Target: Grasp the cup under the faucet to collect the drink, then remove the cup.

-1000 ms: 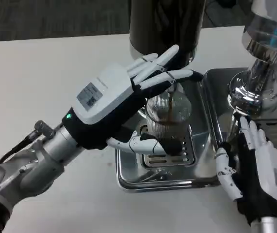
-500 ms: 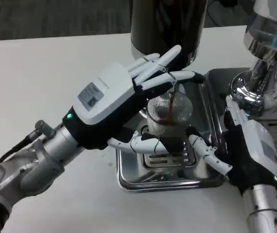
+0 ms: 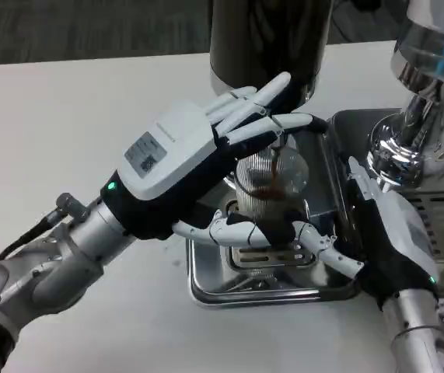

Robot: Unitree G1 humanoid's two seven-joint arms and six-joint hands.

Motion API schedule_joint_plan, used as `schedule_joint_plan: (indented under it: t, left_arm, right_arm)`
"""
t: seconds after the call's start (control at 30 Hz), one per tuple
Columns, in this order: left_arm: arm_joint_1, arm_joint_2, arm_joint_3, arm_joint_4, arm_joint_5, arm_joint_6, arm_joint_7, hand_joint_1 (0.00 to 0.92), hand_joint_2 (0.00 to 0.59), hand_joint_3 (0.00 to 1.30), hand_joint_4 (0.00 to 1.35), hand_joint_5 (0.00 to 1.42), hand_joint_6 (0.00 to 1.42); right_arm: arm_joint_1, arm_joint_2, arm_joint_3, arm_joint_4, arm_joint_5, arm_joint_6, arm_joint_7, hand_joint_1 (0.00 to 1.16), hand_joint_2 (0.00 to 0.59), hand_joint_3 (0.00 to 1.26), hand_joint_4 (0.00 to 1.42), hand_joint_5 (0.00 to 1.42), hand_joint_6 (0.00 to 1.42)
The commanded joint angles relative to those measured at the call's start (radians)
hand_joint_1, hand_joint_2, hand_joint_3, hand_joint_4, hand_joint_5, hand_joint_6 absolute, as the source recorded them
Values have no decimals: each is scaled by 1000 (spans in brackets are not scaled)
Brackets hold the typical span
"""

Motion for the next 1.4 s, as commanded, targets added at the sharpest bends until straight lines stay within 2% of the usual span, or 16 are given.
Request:
schedule_joint_plan:
  t: [0.03, 0.33, 0.43, 0.57, 1.2, 1.4]
  left_arm:
    - [4, -4, -38, -29, 37, -35, -14, 0, 152, 268, 5, 241, 179]
    - [11, 2, -39, -37, 37, -23, -4, 0, 155, 279, 5, 243, 181]
    - [12, 4, -38, -37, 36, -22, -3, 0, 157, 280, 8, 243, 181]
    - [14, 6, -37, -39, 35, -19, -2, 0, 158, 281, 13, 243, 182]
    - [35, 19, -27, -60, 27, 0, 1, 0, 159, 290, 16, 254, 187]
    - [89, 39, 16, -119, 20, 80, 23, 0, 121, 126, 0, 94, 7]
  right_arm:
    - [-24, -2, 0, 20, 4, -7, 3, 373, 206, 0, 0, 0, 0]
    - [-34, -4, 18, 31, 23, -32, 27, 389, 206, 0, 0, 0, 0]
    - [-42, 7, 13, 45, 50, -31, 41, 394, 209, 0, 0, 0, 0]
    - [-37, 8, 20, 34, 36, -44, 16, 418, 205, 0, 0, 0, 0]
    - [-41, 5, 46, 52, 40, -76, 21, 476, 207, 0, 0, 0, 0]
    - [-33, 2, 44, 44, 41, -83, 14, 478, 209, 0, 0, 0, 0]
